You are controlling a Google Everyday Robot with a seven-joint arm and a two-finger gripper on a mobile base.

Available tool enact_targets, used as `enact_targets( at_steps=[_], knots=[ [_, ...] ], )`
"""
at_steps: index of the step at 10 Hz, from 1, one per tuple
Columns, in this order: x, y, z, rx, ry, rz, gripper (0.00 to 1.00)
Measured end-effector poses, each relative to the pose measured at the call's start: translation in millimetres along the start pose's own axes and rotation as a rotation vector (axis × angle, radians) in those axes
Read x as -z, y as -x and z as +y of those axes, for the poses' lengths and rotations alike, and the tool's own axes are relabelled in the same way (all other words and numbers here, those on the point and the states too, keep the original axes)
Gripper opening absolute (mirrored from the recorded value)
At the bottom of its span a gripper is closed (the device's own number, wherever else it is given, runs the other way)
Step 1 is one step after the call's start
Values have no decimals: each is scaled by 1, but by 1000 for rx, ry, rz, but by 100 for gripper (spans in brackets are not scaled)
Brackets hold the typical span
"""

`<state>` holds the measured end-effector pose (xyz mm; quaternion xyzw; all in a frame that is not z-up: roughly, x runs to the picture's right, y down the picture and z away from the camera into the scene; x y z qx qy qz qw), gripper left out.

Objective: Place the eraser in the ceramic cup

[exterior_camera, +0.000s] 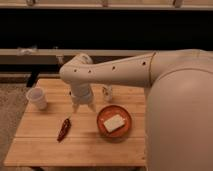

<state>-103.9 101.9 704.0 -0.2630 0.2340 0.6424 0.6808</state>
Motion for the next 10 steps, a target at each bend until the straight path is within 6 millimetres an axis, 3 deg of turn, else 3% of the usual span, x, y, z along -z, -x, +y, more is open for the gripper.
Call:
enact_targets(
  at_steps=[1, 3, 6, 7, 10],
  knots=[
    [-1, 1, 0, 10, 1, 1, 65],
    [-7, 25, 1, 81, 4, -15, 65],
    [-21, 99, 13, 306, 24, -36, 65],
    [-32, 131, 18, 404, 31, -38, 65],
    [-70, 191, 39, 597, 59, -32, 65]
  ],
)
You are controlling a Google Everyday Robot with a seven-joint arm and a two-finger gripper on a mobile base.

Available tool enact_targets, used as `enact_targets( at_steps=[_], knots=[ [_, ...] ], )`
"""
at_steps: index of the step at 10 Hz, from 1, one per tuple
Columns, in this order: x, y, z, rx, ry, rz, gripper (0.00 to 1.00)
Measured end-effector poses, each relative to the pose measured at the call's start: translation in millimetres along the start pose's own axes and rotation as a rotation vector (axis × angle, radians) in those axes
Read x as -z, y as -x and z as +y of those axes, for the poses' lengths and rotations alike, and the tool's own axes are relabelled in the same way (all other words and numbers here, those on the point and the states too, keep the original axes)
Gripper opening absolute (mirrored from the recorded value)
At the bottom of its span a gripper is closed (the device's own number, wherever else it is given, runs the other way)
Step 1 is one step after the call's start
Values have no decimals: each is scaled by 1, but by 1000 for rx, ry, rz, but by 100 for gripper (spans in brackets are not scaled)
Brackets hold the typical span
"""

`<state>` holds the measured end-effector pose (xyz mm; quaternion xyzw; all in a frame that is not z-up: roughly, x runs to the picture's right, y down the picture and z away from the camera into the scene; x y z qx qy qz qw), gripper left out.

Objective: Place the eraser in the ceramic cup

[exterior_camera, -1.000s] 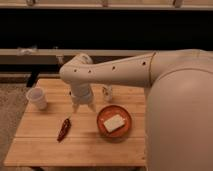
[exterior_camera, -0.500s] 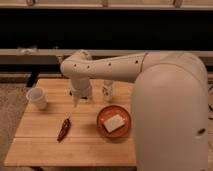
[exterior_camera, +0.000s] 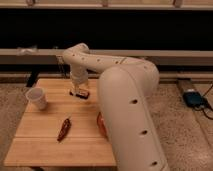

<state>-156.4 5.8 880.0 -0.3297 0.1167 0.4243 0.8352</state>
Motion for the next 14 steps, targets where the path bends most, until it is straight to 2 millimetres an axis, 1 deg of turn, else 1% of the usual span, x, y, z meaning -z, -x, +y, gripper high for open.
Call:
enact_targets(
  at_steps=[2, 3, 4, 5, 6, 7, 9, 12, 14],
  knots=[
    [-30, 30, -9, 100, 24, 2, 65],
    [-44, 45, -19, 142, 40, -2, 65],
    [-54, 53, -29, 162, 49, -5, 65],
    [-59, 56, -35, 169, 50, -8, 65],
    [-62, 59, -36, 173, 48, -11, 65],
    [-63, 63, -36, 180, 42, -15, 65],
    [-67, 65, -35, 192, 29, -8, 65],
    [-75, 61, -28, 220, -6, 9, 65],
    [-81, 61, -20, 232, -18, 21, 65]
  ],
)
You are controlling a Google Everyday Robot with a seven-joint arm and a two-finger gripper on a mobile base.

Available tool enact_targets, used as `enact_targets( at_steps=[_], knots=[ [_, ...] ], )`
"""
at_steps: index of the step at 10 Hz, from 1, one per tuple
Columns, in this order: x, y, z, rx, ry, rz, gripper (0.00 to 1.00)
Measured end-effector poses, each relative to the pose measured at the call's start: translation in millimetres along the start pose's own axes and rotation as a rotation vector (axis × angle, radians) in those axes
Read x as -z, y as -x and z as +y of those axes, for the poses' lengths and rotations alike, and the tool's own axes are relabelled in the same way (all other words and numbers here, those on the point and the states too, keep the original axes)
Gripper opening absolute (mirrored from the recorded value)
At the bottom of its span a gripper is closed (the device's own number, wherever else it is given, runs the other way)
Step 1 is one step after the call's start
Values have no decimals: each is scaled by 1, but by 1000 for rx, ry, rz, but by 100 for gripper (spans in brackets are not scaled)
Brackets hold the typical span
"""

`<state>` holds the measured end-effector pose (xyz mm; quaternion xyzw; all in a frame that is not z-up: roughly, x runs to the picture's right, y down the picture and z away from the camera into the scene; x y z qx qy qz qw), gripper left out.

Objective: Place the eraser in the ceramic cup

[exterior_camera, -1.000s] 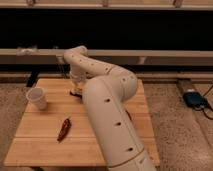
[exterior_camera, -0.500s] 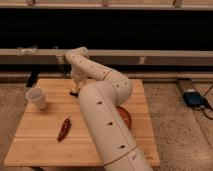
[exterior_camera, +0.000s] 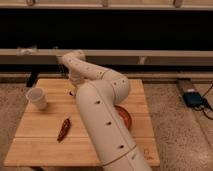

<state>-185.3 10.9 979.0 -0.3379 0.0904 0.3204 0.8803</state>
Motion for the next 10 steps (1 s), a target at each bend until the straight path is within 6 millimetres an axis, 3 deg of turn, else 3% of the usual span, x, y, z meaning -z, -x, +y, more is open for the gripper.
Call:
enact_targets(
  at_steps=[3, 6, 9, 10],
  knots=[
    [-8, 2, 5, 7, -11, 24, 63],
    [-12, 1, 5, 5, -16, 41, 38],
    [-13, 2, 5, -2, -25, 52, 7],
    [-13, 0, 5, -6, -29, 54, 1]
  ],
)
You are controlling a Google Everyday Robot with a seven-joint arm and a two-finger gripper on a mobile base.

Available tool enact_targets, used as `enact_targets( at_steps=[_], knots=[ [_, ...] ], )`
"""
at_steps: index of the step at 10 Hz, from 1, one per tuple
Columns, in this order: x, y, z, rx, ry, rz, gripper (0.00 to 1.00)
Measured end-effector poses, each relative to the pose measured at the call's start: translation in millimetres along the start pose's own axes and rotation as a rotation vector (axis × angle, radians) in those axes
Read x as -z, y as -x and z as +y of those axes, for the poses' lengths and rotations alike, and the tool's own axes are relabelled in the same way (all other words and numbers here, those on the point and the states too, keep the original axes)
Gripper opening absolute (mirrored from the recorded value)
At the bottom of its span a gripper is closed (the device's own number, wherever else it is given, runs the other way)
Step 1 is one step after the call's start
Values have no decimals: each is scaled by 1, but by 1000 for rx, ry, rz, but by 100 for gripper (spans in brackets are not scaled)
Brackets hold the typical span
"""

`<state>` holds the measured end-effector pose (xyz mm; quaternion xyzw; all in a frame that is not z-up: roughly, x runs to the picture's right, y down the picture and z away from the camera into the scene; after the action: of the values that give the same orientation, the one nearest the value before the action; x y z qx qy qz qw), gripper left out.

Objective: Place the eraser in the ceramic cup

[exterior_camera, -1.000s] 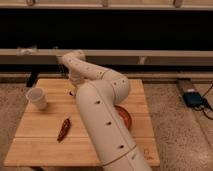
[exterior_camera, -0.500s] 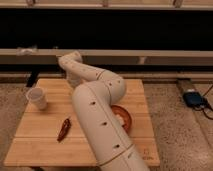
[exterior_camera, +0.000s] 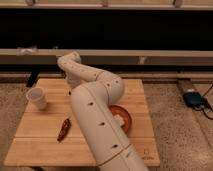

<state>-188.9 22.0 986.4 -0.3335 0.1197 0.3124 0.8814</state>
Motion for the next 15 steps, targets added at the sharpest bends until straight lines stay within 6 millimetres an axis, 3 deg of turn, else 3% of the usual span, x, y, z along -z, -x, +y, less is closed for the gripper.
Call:
enact_targets(
  at_steps=[2, 6, 10, 13, 15],
  knots=[
    [11, -2, 1, -7, -5, -20, 0],
    [66, -2, 11, -34, -2, -92, 0],
    [132, 15, 68, 37, 36, -216, 0],
    [166, 31, 111, 120, 68, -302, 0],
    [176, 39, 127, 159, 85, -335, 0]
  ],
)
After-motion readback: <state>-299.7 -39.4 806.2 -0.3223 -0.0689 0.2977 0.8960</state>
